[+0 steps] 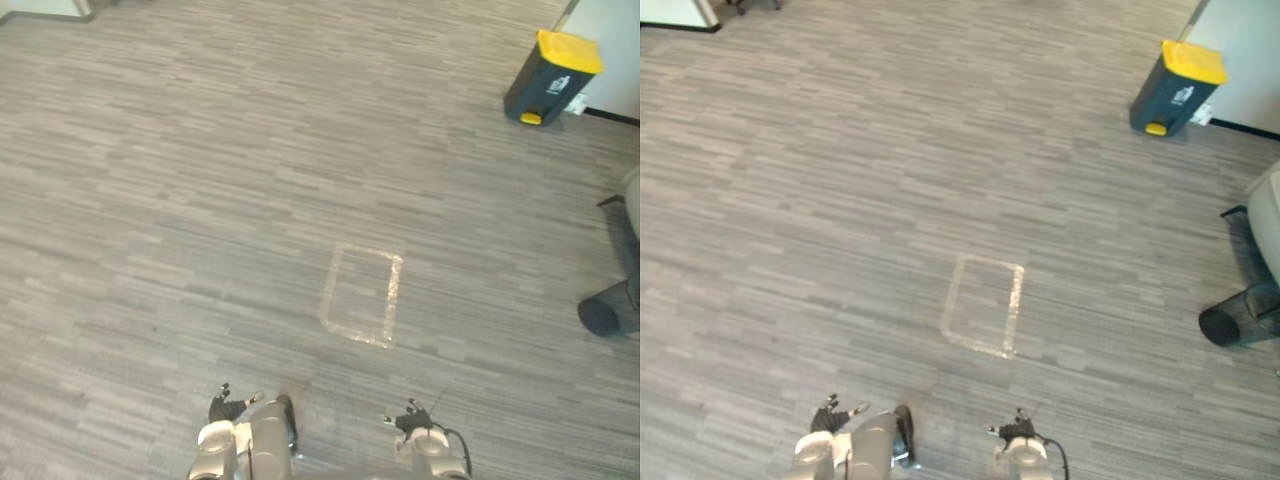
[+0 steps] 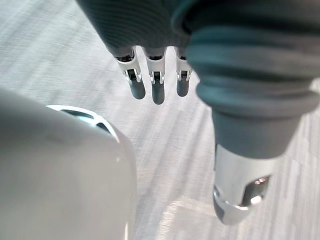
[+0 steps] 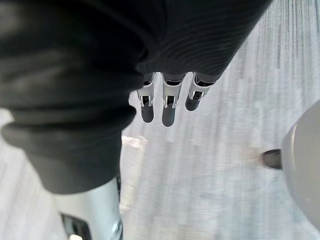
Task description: Organize the slippers on the shoe rack
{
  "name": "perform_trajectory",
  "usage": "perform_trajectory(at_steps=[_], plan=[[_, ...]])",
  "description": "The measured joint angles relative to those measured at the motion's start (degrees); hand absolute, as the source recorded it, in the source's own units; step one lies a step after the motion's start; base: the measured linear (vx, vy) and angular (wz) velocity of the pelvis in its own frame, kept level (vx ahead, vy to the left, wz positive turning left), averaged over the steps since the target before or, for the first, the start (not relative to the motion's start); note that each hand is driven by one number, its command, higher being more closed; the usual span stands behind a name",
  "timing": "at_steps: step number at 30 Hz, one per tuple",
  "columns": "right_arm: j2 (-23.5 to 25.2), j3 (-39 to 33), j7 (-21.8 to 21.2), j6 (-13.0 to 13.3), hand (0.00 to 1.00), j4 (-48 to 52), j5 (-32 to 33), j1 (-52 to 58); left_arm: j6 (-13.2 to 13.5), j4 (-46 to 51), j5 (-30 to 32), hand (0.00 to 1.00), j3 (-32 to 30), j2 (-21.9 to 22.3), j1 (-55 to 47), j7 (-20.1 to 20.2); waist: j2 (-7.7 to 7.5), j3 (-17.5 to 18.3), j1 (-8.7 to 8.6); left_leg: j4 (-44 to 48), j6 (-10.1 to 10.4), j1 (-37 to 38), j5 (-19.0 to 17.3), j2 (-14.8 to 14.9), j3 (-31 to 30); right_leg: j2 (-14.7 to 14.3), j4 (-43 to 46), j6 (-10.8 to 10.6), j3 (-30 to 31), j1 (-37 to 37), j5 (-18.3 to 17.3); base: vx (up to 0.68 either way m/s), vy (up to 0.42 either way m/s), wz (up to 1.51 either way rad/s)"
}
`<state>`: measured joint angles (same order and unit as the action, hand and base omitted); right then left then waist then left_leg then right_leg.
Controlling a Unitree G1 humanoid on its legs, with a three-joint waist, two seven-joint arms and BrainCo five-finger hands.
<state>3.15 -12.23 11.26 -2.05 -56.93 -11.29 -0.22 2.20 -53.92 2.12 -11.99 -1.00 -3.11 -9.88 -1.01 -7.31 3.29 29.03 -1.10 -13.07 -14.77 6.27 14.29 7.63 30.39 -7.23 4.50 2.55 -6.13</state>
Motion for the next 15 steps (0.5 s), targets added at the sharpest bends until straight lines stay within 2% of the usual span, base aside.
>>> perform_trajectory(at_steps=[1,2,3,4,5,6,7,8,9,10,11,13,14,15], plan=[[0.01,0.02,-0.02,0.00,0.00,0.17,-0.01,-0.12,-0.13,-0.50,0.01,0.00,0.32,-0.10,0.17,0.00,0.13,-0.27,-0.39,-2.15,-0.12,2.27,-1.84,-0.56,0.55,0.76,7.12,-3.10,-0.45,-3.27,0.17,0.49,0.192,-0.90],[0.45,0.21,-0.25,-0.04,0.00,1.74,0.00,-0.58,-0.69,-1.62,0.02,0.00,0.60,-0.97,1.54,-0.01,-1.38,-1.86,-0.93,-3.67,-0.53,5.50,-2.50,-2.29,1.94,2.86,20.72,-3.96,-1.44,-9.86,-1.95,0.30,0.069,-0.34],[0.43,0.12,-0.26,-0.04,0.00,2.23,-0.01,-0.62,-0.86,-1.88,0.02,0.00,0.63,-1.00,1.85,-0.04,-1.48,-2.21,-0.95,-4.05,-0.90,6.61,-2.73,-2.54,2.37,3.09,23.60,-3.06,-2.33,-11.49,-2.90,0.33,0.040,-0.40],[0.22,0.00,-0.24,-0.12,0.00,3.45,-0.02,-0.93,-1.37,-1.87,0.02,0.00,0.64,-0.64,2.07,-0.07,-0.85,-2.92,-1.23,-5.89,-1.23,10.75,-3.17,-2.63,3.41,3.28,28.66,0.07,-6.58,-15.51,-5.69,0.39,0.024,-0.41],[0.29,0.04,-0.22,0.06,0.00,4.51,-0.02,-0.76,-1.39,-1.86,0.03,0.00,0.67,-0.16,2.09,-0.07,0.04,-3.44,-1.52,-8.19,-1.23,14.60,-3.21,-2.40,4.22,3.20,28.58,2.28,-11.45,-18.46,-7.95,0.34,0.018,-0.39],[0.30,0.11,-0.23,0.20,0.00,4.57,-0.01,-0.84,-1.37,-1.87,0.03,0.00,0.67,-0.04,2.01,-0.06,0.13,-3.50,-1.53,-8.92,-1.23,15.64,-3.20,-2.34,4.41,3.17,27.62,2.80,-12.93,-19.03,-8.54,0.35,0.013,-0.25],[0.32,0.10,-0.23,0.53,0.00,4.61,-0.03,-1.34,-1.36,-1.88,0.03,0.00,0.74,0.30,1.89,-0.06,0.30,-3.61,-1.73,-11.97,-1.22,19.36,-3.20,-2.06,6.05,2.99,21.30,4.72,-17.74,-20.52,-9.79,0.36,0.000,-0.09],[0.30,0.00,-0.28,0.52,0.00,4.48,-0.03,-1.46,-1.36,-1.90,0.04,0.00,1.07,0.59,2.24,-0.01,0.16,-3.54,-2.20,-14.65,-1.03,21.96,-3.30,-1.99,6.64,2.67,13.69,4.94,-21.04,-22.03,-9.60,0.37,-0.014,-0.05],[0.27,-0.03,-0.27,0.59,0.00,4.56,-0.03,-1.52,-1.35,-1.91,0.04,0.00,1.50,0.59,2.22,-0.01,0.19,-3.52,-2.40,-15.42,-0.83,22.50,-3.40,-1.90,6.84,2.32,10.83,4.98,-21.72,-22.44,-9.17,1.14,-0.292,-0.02],[-2.42,-2.06,-0.63,0.32,0.00,2.57,-0.61,-2.56,-1.37,-5.22,2.01,0.00,4.10,1.05,3.05,0.22,2.20,-3.04,-3.49,-18.71,6.65,28.06,-1.67,-0.53,4.35,-1.80,-6.68,11.10,-21.95,-22.30,2.50,1.26,-0.365,-0.04],[-3.62,-3.77,-0.63,0.24,0.00,1.78,-0.77,-2.50,-1.32,-5.23,2.44,0.00,4.06,2.45,3.26,0.21,3.63,-3.30,-3.66,-15.36,8.17,27.69,-0.39,0.58,3.43,-2.60,-7.14,11.92,-22.55,-20.17,1.47,1.26,-0.362,-0.06],[-3.61,-4.02,-0.63,-0.09,0.00,1.27,-1.30,-2.07,-1.24,-5.23,2.79,0.00,4.42,2.73,3.35,0.52,3.08,-3.37,-3.96,-13.47,8.96,27.58,-1.00,1.10,2.35,-2.60,-9.90,11.97,-22.49,-16.25,1.43,0.42,-0.100,0.11],[-3.46,-3.91,-0.58,-0.29,0.00,1.66,-1.32,-1.31,-1.21,-4.73,2.90,0.00,4.27,3.22,3.45,0.65,2.99,-3.37,-4.61,-11.88,9.15,26.72,3.38,1.29,2.22,-3.66,-11.00,10.47,-23.30,-13.42,0.59,0.29,-0.083,0.16],[-3.32,-3.65,-0.56,-0.29,0.00,1.99,-1.50,-1.19,-1.23,-4.28,2.89,0.00,3.74,3.35,3.36,0.70,2.99,-3.58,-4.45,-8.27,9.36,26.21,2.93,1.72,2.66,-3.97,-10.77,10.43,-24.00,-12.69,-0.22,0.25,-0.126,-0.12]])
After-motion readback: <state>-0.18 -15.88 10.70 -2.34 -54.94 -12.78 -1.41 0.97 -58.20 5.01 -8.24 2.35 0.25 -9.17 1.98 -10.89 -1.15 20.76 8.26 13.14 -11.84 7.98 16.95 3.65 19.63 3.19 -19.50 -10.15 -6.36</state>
